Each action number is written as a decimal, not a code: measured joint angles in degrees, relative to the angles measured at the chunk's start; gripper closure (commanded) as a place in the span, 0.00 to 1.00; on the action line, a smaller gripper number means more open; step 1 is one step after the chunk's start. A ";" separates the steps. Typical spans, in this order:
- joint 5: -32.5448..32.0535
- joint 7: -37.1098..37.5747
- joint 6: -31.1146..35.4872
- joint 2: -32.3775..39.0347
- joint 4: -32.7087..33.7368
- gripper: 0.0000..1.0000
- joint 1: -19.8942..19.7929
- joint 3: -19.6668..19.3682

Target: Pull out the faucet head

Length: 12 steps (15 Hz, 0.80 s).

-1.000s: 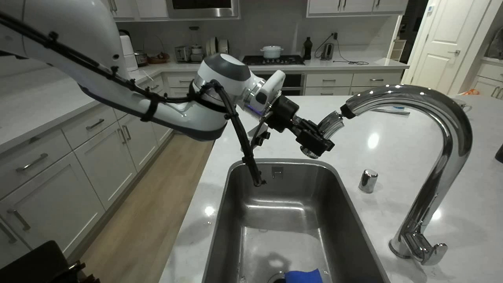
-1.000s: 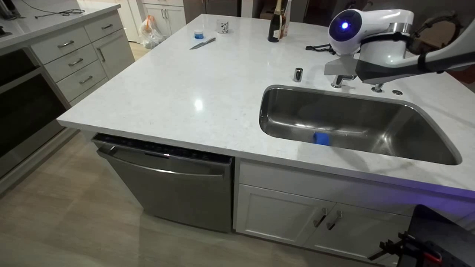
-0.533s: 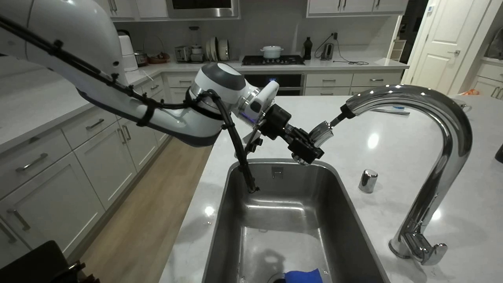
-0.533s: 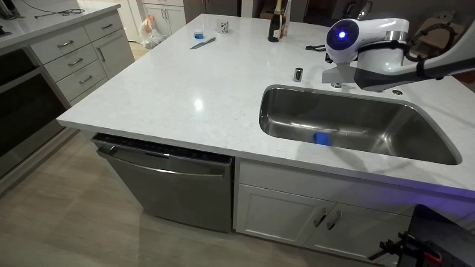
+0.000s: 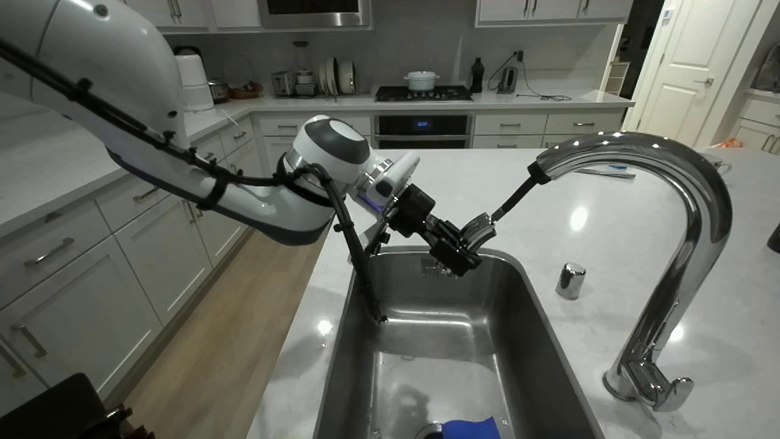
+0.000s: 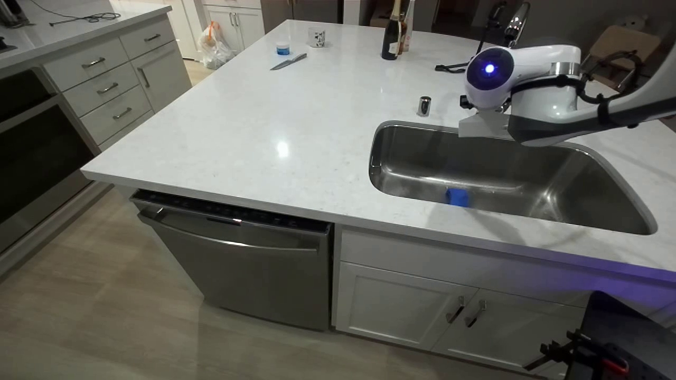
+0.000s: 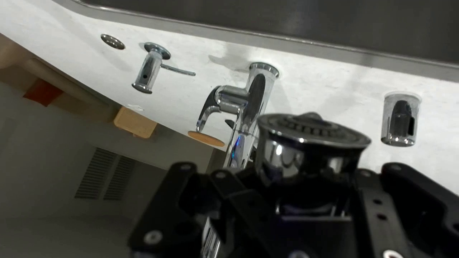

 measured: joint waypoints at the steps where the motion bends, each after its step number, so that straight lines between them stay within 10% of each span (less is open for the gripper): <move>1: 0.00 0.00 0.59 -0.15 -1.00 0.97 -0.01 0.00; 12: 0.00 0.23 6.38 -1.90 -12.31 0.97 0.21 0.13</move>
